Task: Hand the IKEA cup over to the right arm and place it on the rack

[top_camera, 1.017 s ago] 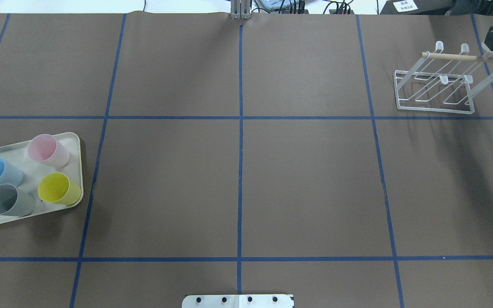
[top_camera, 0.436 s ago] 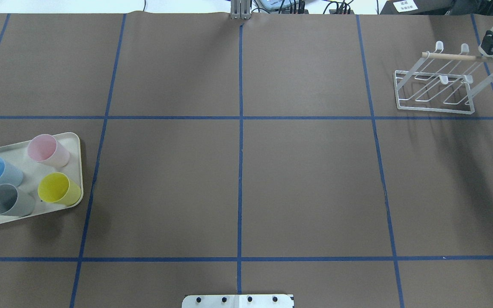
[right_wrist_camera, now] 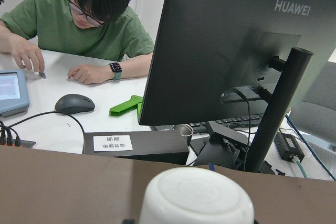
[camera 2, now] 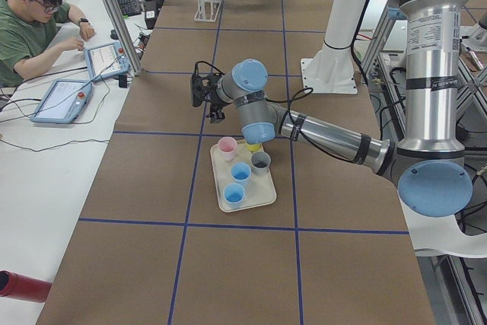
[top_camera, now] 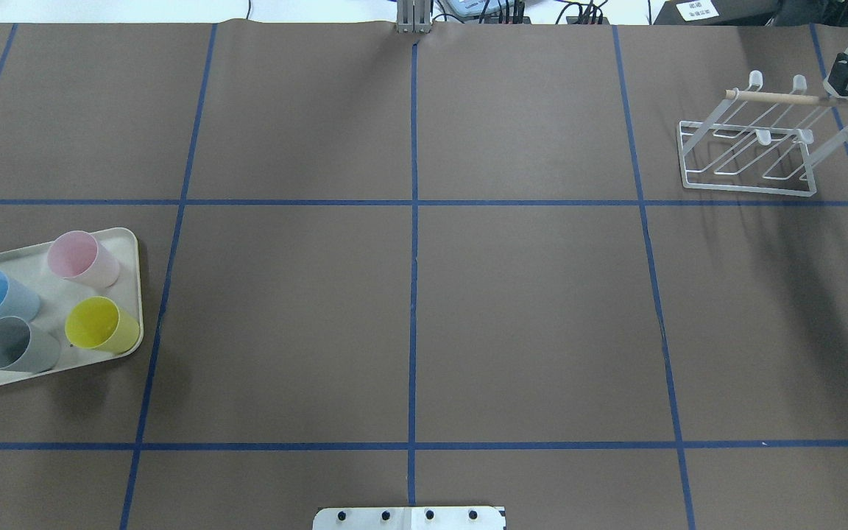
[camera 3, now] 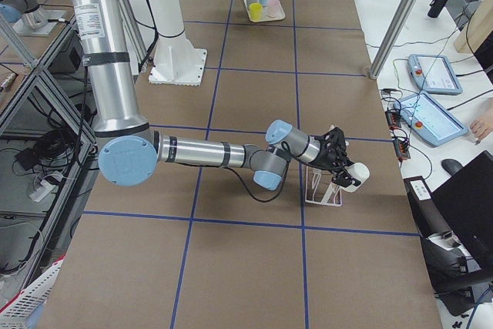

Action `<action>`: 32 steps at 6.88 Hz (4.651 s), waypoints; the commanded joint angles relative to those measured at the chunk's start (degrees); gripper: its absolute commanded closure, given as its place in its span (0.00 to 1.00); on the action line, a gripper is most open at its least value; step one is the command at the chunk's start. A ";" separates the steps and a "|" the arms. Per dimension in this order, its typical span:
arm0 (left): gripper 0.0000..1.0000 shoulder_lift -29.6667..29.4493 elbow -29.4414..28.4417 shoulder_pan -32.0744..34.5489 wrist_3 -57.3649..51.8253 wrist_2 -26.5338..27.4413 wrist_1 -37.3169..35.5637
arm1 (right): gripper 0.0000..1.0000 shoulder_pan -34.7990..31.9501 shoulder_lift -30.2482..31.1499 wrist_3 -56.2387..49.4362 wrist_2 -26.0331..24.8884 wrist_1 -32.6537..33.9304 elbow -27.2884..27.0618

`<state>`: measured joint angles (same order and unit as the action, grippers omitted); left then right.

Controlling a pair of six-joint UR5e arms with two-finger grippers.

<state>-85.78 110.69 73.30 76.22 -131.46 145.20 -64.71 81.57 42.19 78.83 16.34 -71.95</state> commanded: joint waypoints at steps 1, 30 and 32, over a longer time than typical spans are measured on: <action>0.01 0.00 -0.21 0.00 0.07 -0.03 0.00 | 0.99 -0.07 1.05 0.00 -2.78 -2.54 -0.47; 0.01 1.85 -0.74 -0.53 0.16 0.32 0.09 | 0.02 4.06 0.52 2.90 -11.24 -2.89 2.43; 0.01 1.85 -0.83 -0.53 0.16 0.24 0.09 | 0.01 3.98 0.52 3.51 -11.24 -2.98 2.34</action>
<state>-83.94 109.89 72.78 76.38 -131.14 145.29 -60.67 82.09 45.45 67.59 13.39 -69.52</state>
